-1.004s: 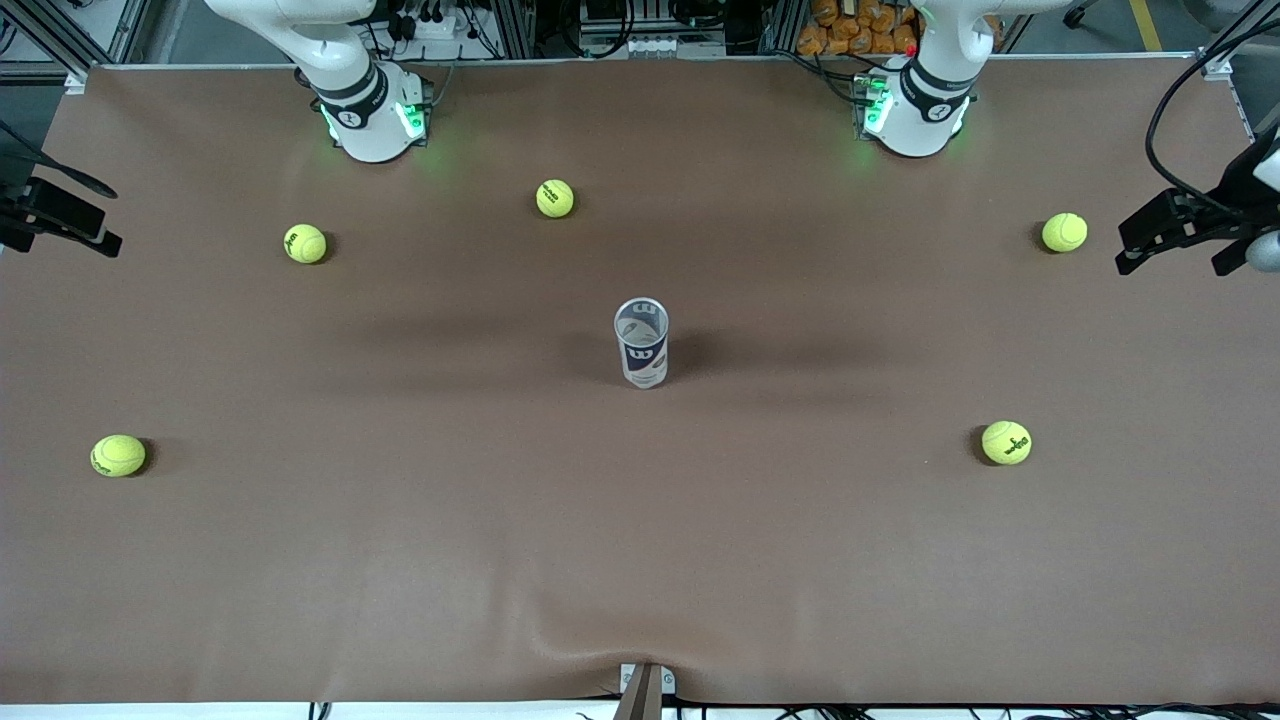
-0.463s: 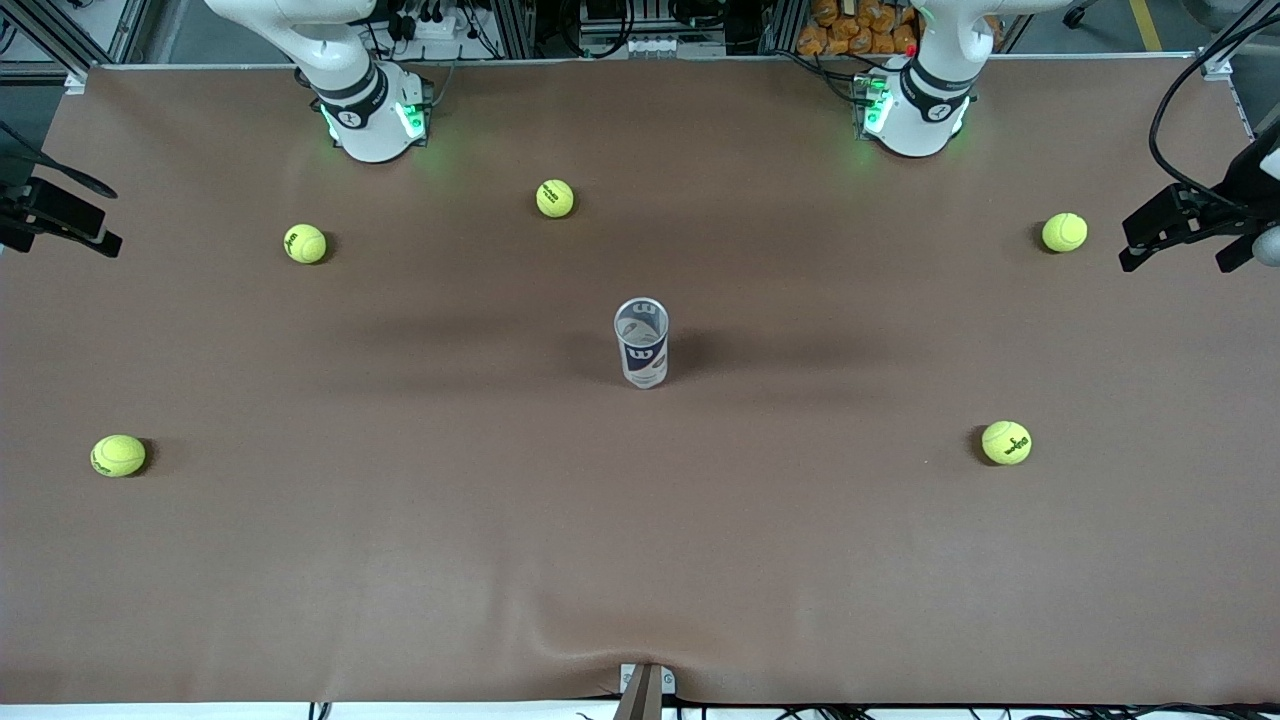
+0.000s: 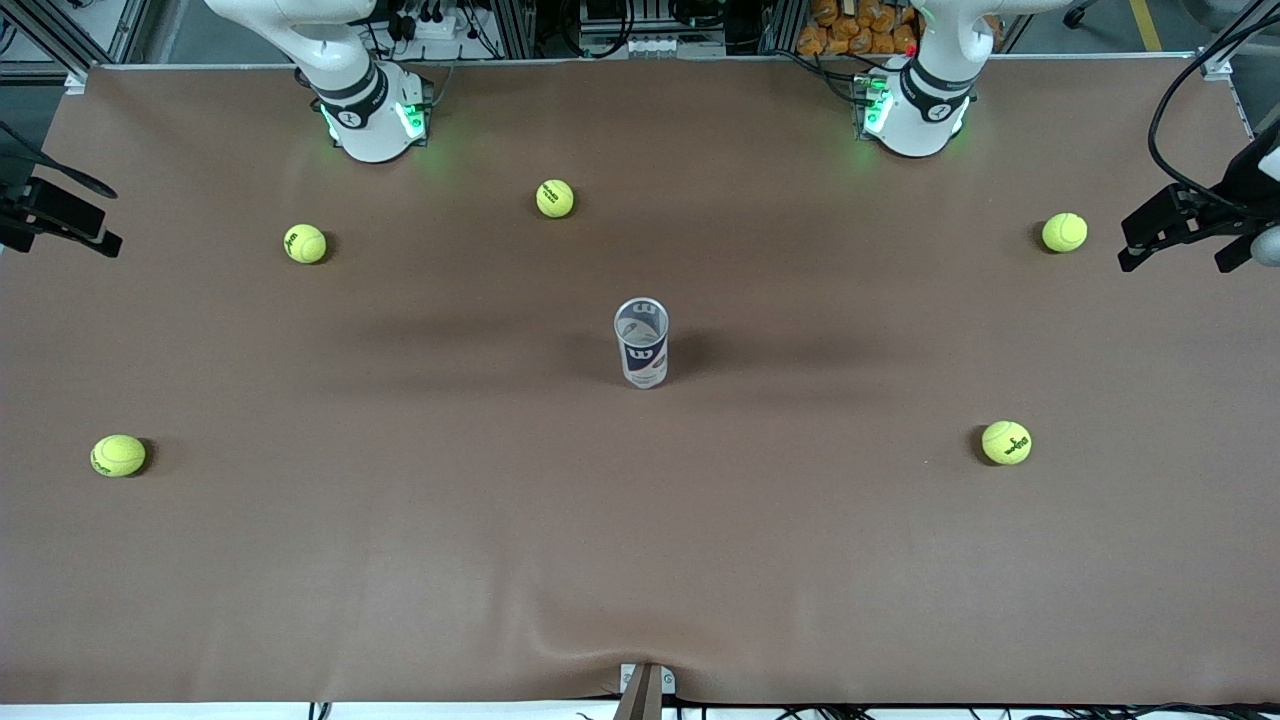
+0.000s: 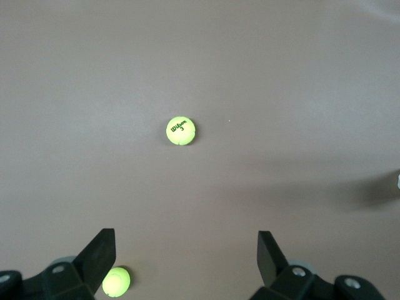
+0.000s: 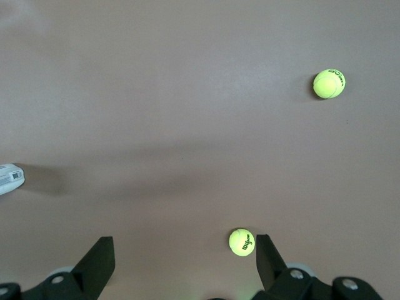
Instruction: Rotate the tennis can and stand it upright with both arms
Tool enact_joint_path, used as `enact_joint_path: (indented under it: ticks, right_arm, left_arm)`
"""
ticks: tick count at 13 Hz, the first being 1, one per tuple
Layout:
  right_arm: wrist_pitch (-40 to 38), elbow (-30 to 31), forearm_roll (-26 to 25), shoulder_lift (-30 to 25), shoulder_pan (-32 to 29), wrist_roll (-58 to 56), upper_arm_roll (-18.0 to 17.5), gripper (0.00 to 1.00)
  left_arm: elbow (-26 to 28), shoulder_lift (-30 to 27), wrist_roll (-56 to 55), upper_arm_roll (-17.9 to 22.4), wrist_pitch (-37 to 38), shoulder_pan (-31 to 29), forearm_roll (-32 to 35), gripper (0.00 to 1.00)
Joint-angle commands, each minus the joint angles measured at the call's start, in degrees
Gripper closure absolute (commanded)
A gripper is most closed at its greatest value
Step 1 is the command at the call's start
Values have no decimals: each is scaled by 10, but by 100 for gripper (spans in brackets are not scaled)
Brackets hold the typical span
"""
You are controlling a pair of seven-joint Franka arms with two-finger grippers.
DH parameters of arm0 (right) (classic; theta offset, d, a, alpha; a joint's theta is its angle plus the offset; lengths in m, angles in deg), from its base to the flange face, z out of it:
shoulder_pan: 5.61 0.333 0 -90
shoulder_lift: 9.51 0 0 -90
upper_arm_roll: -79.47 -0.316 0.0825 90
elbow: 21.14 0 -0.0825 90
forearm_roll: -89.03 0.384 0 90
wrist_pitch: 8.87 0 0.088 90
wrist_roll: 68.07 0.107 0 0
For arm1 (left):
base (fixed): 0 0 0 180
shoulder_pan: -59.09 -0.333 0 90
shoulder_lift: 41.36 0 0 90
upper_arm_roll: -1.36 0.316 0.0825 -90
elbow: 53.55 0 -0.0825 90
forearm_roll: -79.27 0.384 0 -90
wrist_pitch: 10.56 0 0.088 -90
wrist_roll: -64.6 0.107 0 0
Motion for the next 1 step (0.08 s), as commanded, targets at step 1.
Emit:
enact_joint_path:
  ticks: [1]
  right_arm:
    - [0, 1, 9, -2, -3, 2, 0, 0]
  left_arm:
    - [2, -6, 0, -1, 2, -2, -5, 0]
